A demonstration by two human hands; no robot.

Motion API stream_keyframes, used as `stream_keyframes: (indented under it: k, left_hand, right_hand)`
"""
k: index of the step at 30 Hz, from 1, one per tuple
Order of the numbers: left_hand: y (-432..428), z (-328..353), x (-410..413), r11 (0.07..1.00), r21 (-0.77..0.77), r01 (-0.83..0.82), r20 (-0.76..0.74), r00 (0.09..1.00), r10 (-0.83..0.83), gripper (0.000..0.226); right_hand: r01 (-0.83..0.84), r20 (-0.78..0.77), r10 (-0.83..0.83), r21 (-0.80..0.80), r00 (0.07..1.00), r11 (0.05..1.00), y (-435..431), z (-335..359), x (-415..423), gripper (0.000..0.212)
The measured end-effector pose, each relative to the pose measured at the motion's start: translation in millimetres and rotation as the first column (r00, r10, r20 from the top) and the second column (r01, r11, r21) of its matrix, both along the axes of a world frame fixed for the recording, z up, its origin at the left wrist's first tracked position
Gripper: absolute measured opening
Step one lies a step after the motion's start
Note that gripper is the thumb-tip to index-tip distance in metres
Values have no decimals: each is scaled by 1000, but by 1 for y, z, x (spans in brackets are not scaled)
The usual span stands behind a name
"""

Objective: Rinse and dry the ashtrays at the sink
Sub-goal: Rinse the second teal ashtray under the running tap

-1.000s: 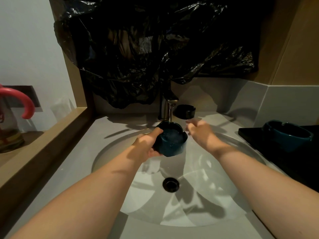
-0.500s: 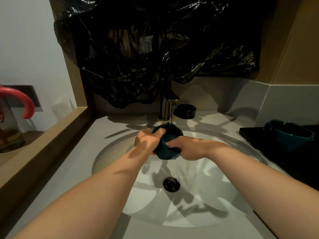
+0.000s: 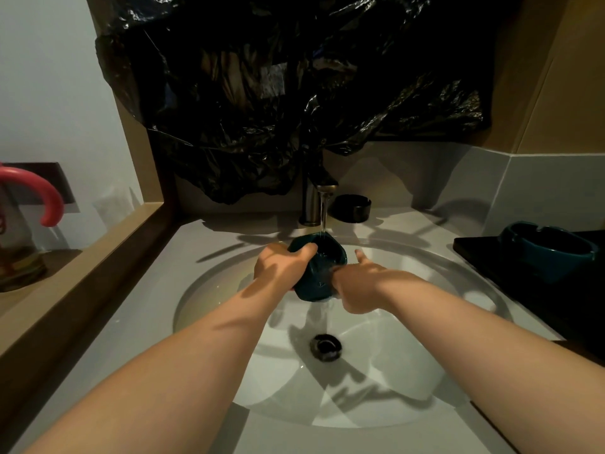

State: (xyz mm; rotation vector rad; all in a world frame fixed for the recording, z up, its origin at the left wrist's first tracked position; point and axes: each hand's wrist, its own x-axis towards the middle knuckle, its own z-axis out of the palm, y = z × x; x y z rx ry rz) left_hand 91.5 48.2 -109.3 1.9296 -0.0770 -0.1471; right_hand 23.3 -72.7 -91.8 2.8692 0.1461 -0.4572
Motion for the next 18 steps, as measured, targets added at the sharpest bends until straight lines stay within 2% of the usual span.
stream_keyframes:
  k: [2,3,5,6,7,8,9,11,12,14,15,16,18]
  left_hand:
    - [1,1,-1,1000,18,3,19,1000,-4,41]
    - [2,0,-1,999,37,9,31,999,-10,41]
    - [2,-1,1,998,62,10,49,999,-13,37]
    - [2,-2,2,998,57,6,49,999,-9,37]
    - [2,-3,2,999,42,4,41,999,-6,38]
    - [1,-3,3,1000,26,3,28,1000,-4,38]
    - [1,-3,3,1000,17,4,16,1000,-4,37]
    - [0,-2,2,1000,2,15,-1,1000,-14,35]
    - [0,-2,2,1000,-14,18,-13,1000,-18,35]
    - [-1,-1,1,999,-43,12,-47,999,-14,39]
    - [-2,0,2,998,-67,0,-79,997,-5,42]
    - [-3,1,1,994,-103,-22,-123,992,9,44]
    - [-3,2,1,984,-166,-72,-202,979,38,47]
  right_hand:
    - [36,-16,-32,276,999,961,4,3,-3,22]
    - [65,-14,-65,418,998,906,6,5,-5,18]
    - [108,-23,-130,706,991,700,8,7,-6,27]
    - [127,-35,-169,809,985,574,7,6,-5,28]
    - [130,-39,-186,851,982,508,5,5,-5,30]
    - [120,-32,-174,842,984,525,3,3,-3,31]
    - [90,0,-137,759,991,645,0,2,-2,30]
    - [40,55,-68,409,996,912,-6,-1,-3,27]
    - [25,79,-43,212,996,977,-8,-1,-4,30]
    - [9,155,-6,-14,988,1000,-10,0,-4,40]
    - [-3,175,10,-44,985,999,-10,1,-5,43]
    - [-13,172,14,-9,985,1000,-11,1,-5,40]
    - [13,141,-52,263,989,965,-8,4,-9,20]
